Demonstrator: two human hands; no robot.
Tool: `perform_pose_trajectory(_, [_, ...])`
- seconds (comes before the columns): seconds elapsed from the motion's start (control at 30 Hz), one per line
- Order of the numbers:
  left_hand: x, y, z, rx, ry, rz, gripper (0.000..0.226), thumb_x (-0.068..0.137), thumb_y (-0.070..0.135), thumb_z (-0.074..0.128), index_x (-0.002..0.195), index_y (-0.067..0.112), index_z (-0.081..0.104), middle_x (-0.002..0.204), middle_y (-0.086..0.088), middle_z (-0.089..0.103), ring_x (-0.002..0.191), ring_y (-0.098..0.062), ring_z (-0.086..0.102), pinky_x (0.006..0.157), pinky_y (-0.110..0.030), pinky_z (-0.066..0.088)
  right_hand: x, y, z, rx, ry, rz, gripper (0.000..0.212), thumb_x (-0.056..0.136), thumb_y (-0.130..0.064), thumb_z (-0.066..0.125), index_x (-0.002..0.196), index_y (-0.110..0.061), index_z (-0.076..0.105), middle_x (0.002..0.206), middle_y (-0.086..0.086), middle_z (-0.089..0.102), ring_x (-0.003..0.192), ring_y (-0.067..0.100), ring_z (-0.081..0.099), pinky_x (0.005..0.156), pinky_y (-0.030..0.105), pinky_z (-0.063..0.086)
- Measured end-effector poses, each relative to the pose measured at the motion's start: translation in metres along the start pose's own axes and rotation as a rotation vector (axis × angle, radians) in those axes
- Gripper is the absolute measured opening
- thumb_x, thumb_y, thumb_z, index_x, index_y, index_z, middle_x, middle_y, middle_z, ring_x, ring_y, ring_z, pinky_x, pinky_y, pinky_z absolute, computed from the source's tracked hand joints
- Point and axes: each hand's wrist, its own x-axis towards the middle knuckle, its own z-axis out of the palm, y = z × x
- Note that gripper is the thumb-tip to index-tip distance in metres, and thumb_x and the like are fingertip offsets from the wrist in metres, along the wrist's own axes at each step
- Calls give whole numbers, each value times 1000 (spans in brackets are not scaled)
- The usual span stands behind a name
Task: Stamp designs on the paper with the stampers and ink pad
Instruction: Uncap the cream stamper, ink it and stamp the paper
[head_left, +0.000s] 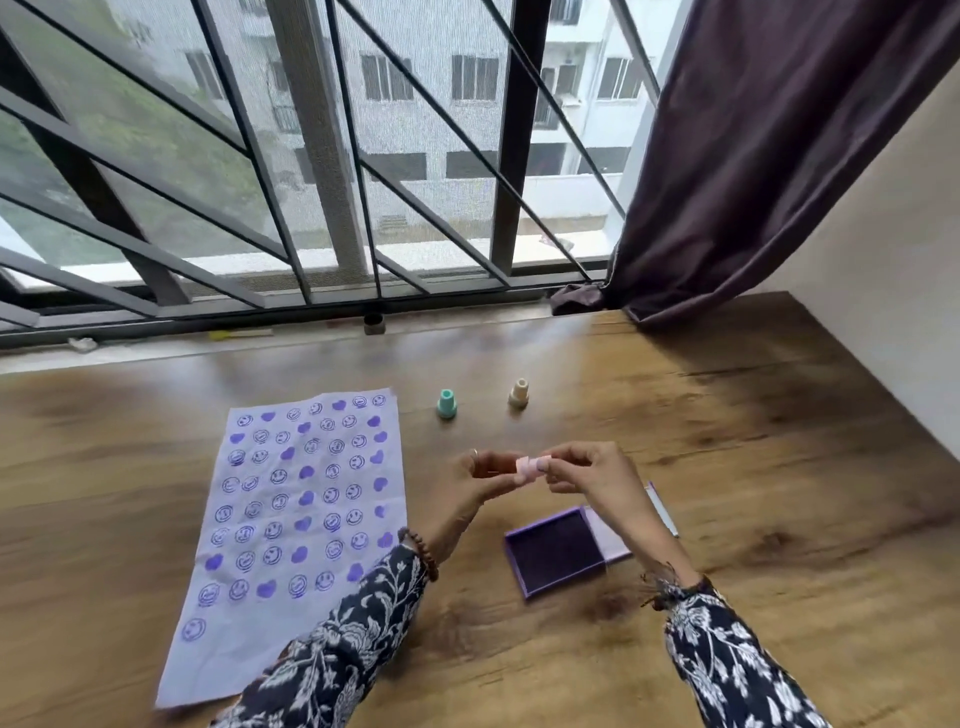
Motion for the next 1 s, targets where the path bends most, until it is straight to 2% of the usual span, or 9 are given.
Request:
perform_pose_trajectory(0.07, [16, -1, 4, 157, 70, 25, 19, 75, 20, 72, 94, 20, 70, 93, 1, 74, 95, -13, 67, 78, -16, 52, 16, 0, -7, -93, 47, -25, 28, 75, -7, 71, 58, -28, 72, 55, -12, 68, 59, 2, 62, 58, 12, 54])
perform_pose_trajectory(0.17, [38, -2, 8, 374, 231, 58, 26, 79, 23, 68, 104, 22, 61, 102, -2, 67, 98, -16, 63, 80, -17, 47, 46, -4, -23, -319, 205, -99, 13, 77, -9, 68, 86, -15, 75, 80, -3, 71, 74, 6, 64, 63, 10, 46])
perform_pose_trajectory(0.3, [61, 2, 11, 635, 366, 81, 53, 81, 25, 67, 128, 14, 44, 119, -7, 57, 100, -15, 56, 89, -27, 45, 81, -6, -41, -416, 341, -163, 30, 77, -5, 67, 107, -8, 66, 95, 12, 66, 82, 18, 62, 67, 13, 41])
perform_pose_trajectory(0.4, [74, 8, 16, 760, 413, 56, 58, 83, 33, 62, 133, 15, 38, 128, -8, 52, 112, -22, 52, 97, -35, 44, 100, -1, -44, -424, 388, -170, 37, 77, -1, 66, 113, -4, 58, 96, 16, 69, 80, 20, 62, 59, 4, 37])
perform_pose_trajectory(0.53, [86, 12, 25, 818, 415, 97, 52, 85, 30, 61, 130, 13, 42, 130, -7, 50, 114, -22, 53, 93, -30, 42, 113, 9, -47, -416, 411, -156, 45, 76, -2, 68, 119, -7, 54, 95, 15, 70, 75, 16, 59, 54, 5, 35])
perform_pose_trajectory(0.7, [96, 13, 24, 841, 419, 76, 34, 85, 27, 60, 115, 10, 56, 118, -9, 53, 102, -26, 59, 87, -36, 48, 115, 19, -49, -436, 405, -150, 46, 78, -10, 69, 121, -13, 52, 103, 10, 69, 81, 14, 60, 59, 1, 37])
perform_pose_trajectory(0.83, [94, 12, 22, 806, 416, 108, 27, 83, 24, 63, 107, 11, 60, 113, -8, 57, 98, -23, 61, 84, -34, 48, 99, 15, -42, -491, 447, -179, 40, 81, -12, 66, 120, -14, 54, 115, 10, 60, 91, 22, 61, 75, 31, 50])
perform_pose_trajectory(0.9, [87, 15, 23, 788, 419, 143, 25, 81, 21, 64, 104, 13, 60, 111, -7, 63, 97, -23, 62, 81, -31, 47, 84, 9, -34, -464, 448, -228, 39, 79, -7, 68, 115, -14, 57, 109, 10, 59, 86, 20, 61, 77, 36, 54])
perform_pose_trajectory(1.0, [63, 22, 28, 734, 387, 206, 24, 79, 17, 64, 102, 17, 59, 101, -5, 69, 80, -22, 66, 73, -37, 54, 53, -1, -16, -364, 372, -298, 38, 76, -12, 72, 110, -20, 60, 103, 2, 58, 82, 15, 58, 71, 20, 52])
